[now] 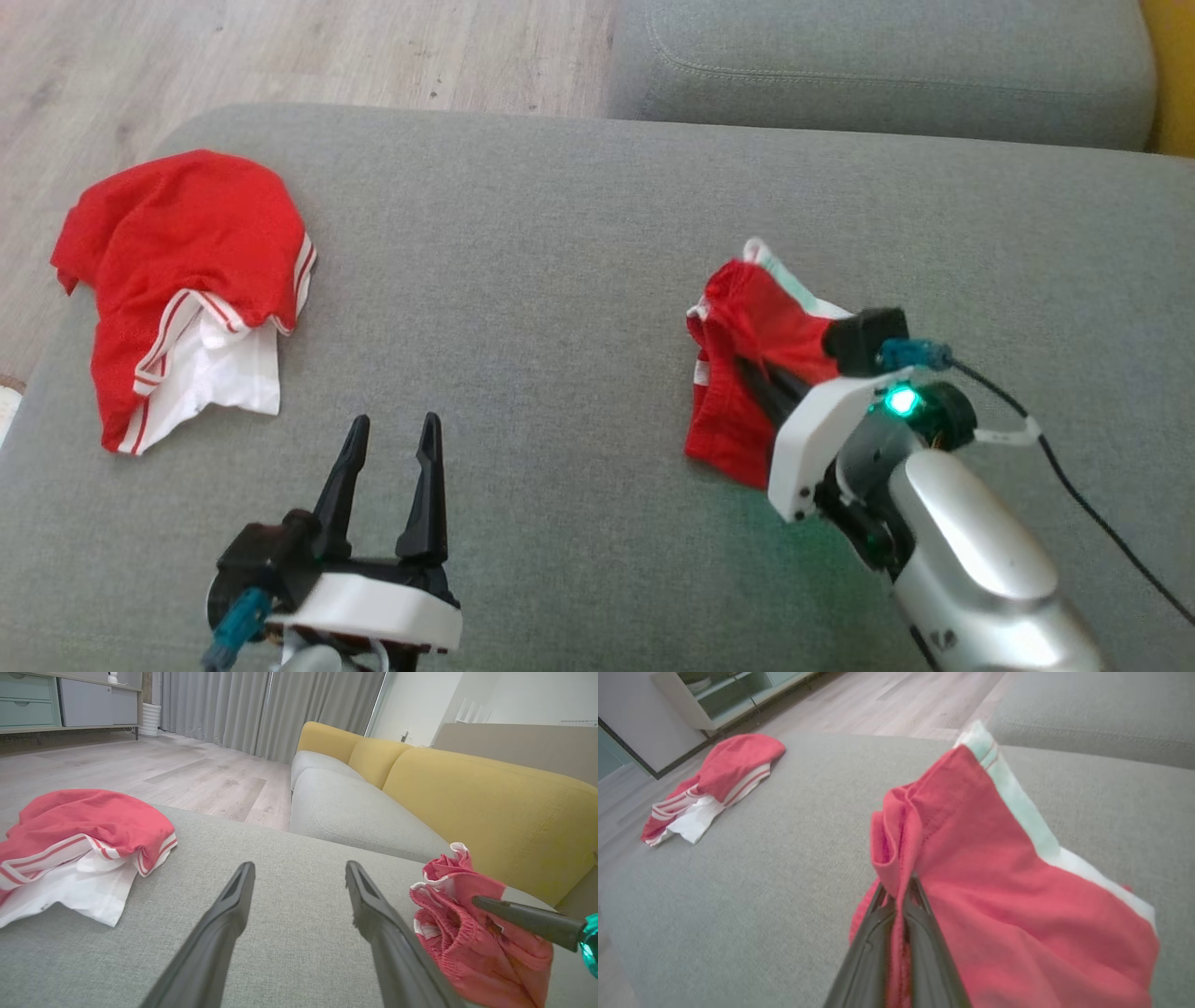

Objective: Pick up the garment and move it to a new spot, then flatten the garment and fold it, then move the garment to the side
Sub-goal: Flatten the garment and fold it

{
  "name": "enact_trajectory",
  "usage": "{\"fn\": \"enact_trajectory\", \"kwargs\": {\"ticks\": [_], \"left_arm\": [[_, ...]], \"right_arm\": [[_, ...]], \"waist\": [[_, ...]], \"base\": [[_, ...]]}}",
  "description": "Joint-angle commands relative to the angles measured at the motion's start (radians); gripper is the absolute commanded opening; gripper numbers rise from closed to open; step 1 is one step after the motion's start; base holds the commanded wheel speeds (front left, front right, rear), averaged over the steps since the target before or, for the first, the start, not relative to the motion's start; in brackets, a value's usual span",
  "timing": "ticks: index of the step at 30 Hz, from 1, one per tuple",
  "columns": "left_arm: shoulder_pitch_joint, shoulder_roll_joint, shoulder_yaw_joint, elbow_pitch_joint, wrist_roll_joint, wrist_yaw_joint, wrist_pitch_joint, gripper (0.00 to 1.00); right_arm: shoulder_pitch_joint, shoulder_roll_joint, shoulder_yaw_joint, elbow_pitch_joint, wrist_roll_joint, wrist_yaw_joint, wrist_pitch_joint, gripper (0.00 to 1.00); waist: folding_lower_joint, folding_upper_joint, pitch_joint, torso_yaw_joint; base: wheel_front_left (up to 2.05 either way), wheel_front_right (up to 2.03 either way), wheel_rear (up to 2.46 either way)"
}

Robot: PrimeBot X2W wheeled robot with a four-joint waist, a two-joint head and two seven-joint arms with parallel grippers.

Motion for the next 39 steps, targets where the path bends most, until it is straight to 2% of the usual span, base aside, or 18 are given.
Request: {"fn": "enact_trajectory", "kwargs": {"ticks": [1,2,4,5,16,20,26,31,32,33,37,39], "left_arm": [[-0.02,0.007,0.041,-0.028,-0.003,0.003,-0.014,1.0],[-0.019,0.005,0.042,-0.028,-0.003,0.004,-0.015,1.0],[-0.018,0.003,0.042,-0.028,-0.003,0.004,-0.016,1.0],[-0.019,0.003,0.043,-0.028,-0.002,0.003,-0.017,1.0],[-0.027,-0.007,0.035,-0.019,0.001,-0.003,-0.02,1.0],[-0.024,-0.016,0.024,-0.018,0.002,-0.005,-0.021,1.0],[-0.021,-0.025,0.016,-0.011,0.002,-0.01,-0.022,1.0],[-0.027,-0.031,0.015,-0.005,0.002,-0.015,-0.024,1.0],[-0.03,-0.032,0.018,-0.004,0.001,-0.016,-0.024,1.0],[-0.032,-0.032,0.018,-0.003,0.001,-0.017,-0.024,1.0],[-0.039,-0.03,0.022,-0.001,0.003,-0.017,-0.025,1.0],[-0.04,-0.026,0.029,-0.001,0.003,-0.016,-0.026,1.0]], "right_arm": [[-0.005,0.001,0.019,-0.043,-0.006,0.007,0.006,0.0],[-0.001,0.0,0.024,-0.05,-0.006,0.007,0.011,0.0],[0.007,-0.001,0.032,-0.063,-0.004,0.007,0.02,0.76],[0.012,-0.002,0.037,-0.07,-0.002,0.007,0.023,1.0],[0.067,-0.01,0.022,-0.193,0.038,0.007,-0.02,1.0],[0.103,-0.031,-0.051,-0.262,0.032,0.007,-0.048,1.0],[0.143,-0.055,-0.209,-0.343,-0.042,0.007,-0.096,1.0],[0.155,-0.068,-0.235,-0.342,-0.117,0.007,-0.126,1.0],[0.156,-0.074,-0.213,-0.311,-0.142,0.007,-0.143,0.65],[0.157,-0.078,-0.196,-0.289,-0.156,0.007,-0.154,0.44],[0.152,-0.073,-0.112,-0.189,-0.17,0.007,-0.196,0.04],[0.128,-0.056,-0.046,-0.111,-0.16,0.007,-0.23,0.0]], "waist": [[0.0,0.0,0.0,-0.004],[0.0,0.0,0.001,-0.007],[0.0,0.0,0.002,-0.014],[0.0,0.0,0.002,-0.019],[0.0,0.0,0.006,-0.053],[0.0,0.0,0.005,-0.057],[0.0,0.0,0.013,-0.061],[0.0,0.0,0.02,-0.056],[0.0,0.0,0.023,-0.051],[0.0,0.0,0.024,-0.047],[0.0,0.0,0.03,-0.031],[0.0,0.0,0.034,-0.024]], "base": [[0.0,0.0,0.0],[0.0,0.0,0.0],[0.0,0.0,0.0],[0.0,0.0,0.0],[0.0,0.0,0.0],[0.0,0.0,0.0],[0.0,0.0,0.0],[0.0,0.0,0.0],[0.0,0.0,0.0],[0.0,0.0,0.0],[0.0,0.0,0.0],[0.0,0.0,0.0]]}}
